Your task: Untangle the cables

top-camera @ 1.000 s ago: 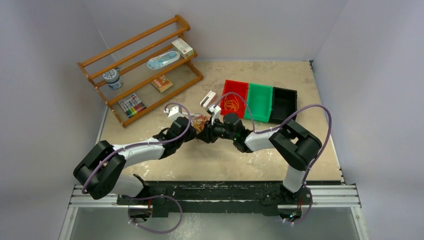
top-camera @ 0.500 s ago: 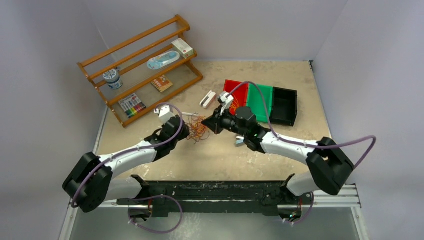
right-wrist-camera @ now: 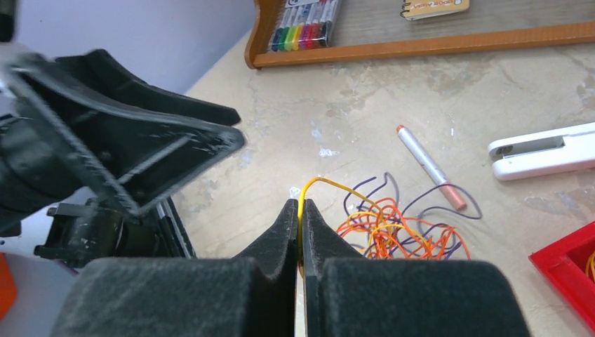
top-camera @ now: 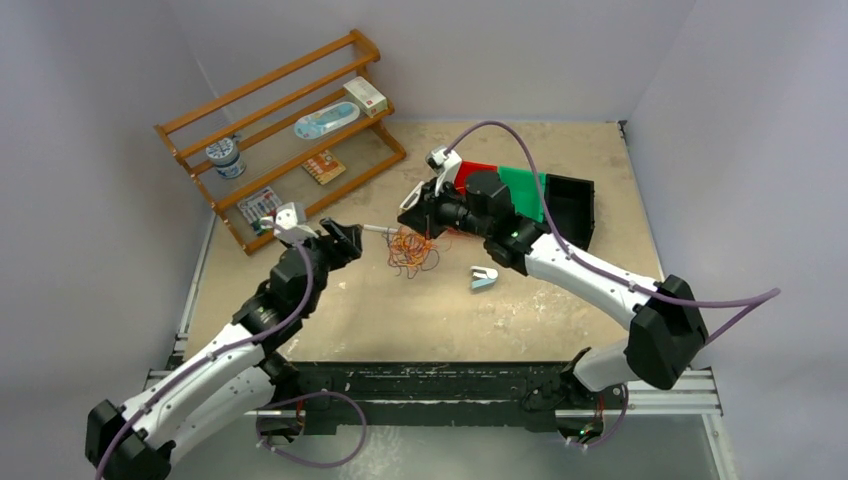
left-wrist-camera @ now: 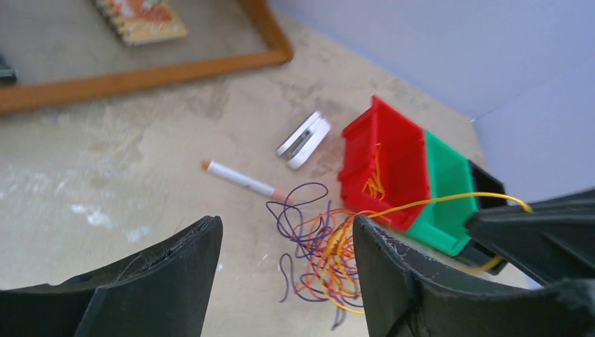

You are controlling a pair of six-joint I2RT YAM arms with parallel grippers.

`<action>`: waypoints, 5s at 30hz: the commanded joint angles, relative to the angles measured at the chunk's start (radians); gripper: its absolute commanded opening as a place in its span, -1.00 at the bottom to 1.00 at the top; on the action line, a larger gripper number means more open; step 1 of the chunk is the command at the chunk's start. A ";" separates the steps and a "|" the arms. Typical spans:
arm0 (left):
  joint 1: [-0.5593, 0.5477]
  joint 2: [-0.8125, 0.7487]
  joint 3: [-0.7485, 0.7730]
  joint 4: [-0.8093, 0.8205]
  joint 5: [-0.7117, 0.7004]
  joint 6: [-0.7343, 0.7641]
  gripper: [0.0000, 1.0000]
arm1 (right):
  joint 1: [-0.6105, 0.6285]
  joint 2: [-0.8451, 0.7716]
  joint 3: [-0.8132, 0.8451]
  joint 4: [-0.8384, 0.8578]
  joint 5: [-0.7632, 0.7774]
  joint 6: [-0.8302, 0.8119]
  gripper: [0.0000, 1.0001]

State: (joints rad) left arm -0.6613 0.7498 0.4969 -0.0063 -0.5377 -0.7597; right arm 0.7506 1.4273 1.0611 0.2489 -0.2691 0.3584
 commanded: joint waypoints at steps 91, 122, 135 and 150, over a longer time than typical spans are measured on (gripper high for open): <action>0.004 0.422 -0.026 0.248 0.024 0.104 -0.22 | -0.189 -0.070 0.542 -0.232 0.276 -0.252 -1.00; 0.004 0.415 0.074 0.149 0.015 0.136 0.14 | -0.295 0.087 0.295 -0.098 0.310 -0.242 -1.00; 0.005 0.439 0.081 0.146 0.011 0.126 0.13 | -0.315 0.168 0.304 -0.080 0.229 -0.221 -1.00; 0.004 0.431 0.068 0.141 0.015 0.125 0.13 | -0.340 0.299 0.281 -0.045 0.220 -0.192 -1.00</action>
State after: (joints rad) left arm -0.6613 1.1931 0.5331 0.1307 -0.5076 -0.6422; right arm 0.4198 1.7203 1.3437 0.1493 -0.0776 0.1547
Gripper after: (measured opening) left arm 0.565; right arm 0.008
